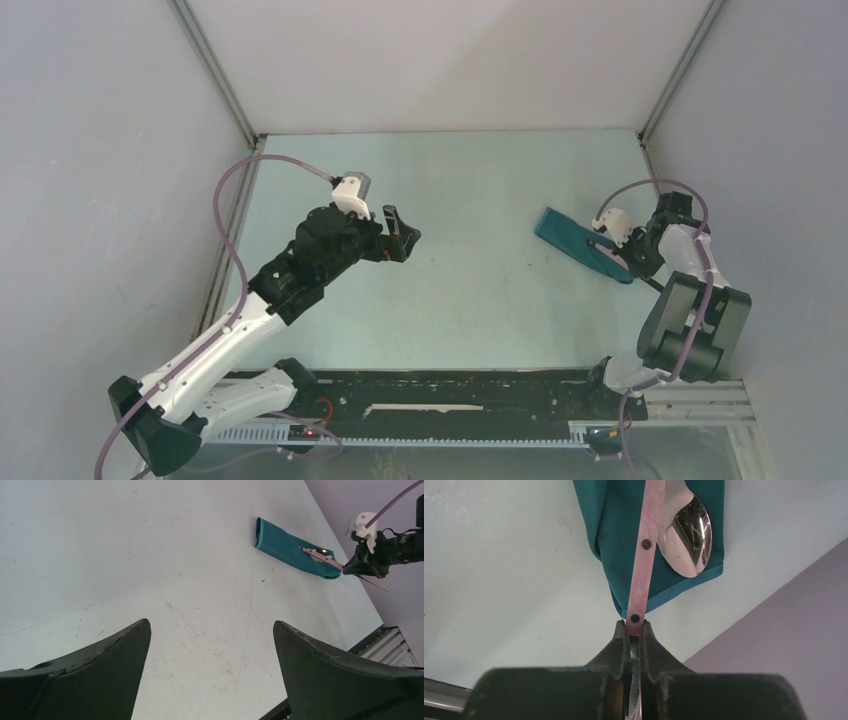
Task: Fold the napkin into a case and place the utensils inside
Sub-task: Insert the knife into the folded napkin.
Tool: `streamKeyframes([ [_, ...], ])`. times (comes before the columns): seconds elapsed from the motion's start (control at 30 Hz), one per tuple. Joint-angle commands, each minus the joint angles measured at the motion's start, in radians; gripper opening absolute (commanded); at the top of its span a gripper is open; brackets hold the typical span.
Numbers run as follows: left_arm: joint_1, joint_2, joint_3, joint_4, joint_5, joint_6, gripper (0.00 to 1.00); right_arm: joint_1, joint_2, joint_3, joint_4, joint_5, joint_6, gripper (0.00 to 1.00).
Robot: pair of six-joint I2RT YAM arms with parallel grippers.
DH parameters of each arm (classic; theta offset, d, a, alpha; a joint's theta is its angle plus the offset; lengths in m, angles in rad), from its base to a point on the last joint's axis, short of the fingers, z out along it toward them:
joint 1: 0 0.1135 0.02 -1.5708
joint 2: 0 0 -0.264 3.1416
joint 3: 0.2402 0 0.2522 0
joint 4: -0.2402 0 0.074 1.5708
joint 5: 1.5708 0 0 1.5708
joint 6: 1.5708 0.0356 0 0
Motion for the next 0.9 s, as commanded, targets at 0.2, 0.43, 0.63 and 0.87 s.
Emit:
streamKeyframes([
  [0.2,0.007,0.007,0.015,0.019,0.007,0.030,1.00,0.017,0.039,0.054,0.018,-0.056,-0.034,0.00],
  [0.43,0.008,0.011,0.010,0.017,0.006,0.030,1.00,0.025,0.061,0.066,0.019,-0.079,-0.032,0.00],
  [0.63,0.012,0.012,0.009,0.017,0.008,0.027,1.00,0.031,0.069,0.074,0.011,-0.118,-0.042,0.00],
  [0.87,0.012,0.014,0.006,0.017,0.009,0.029,1.00,0.041,0.089,0.073,0.025,-0.135,-0.045,0.00],
])
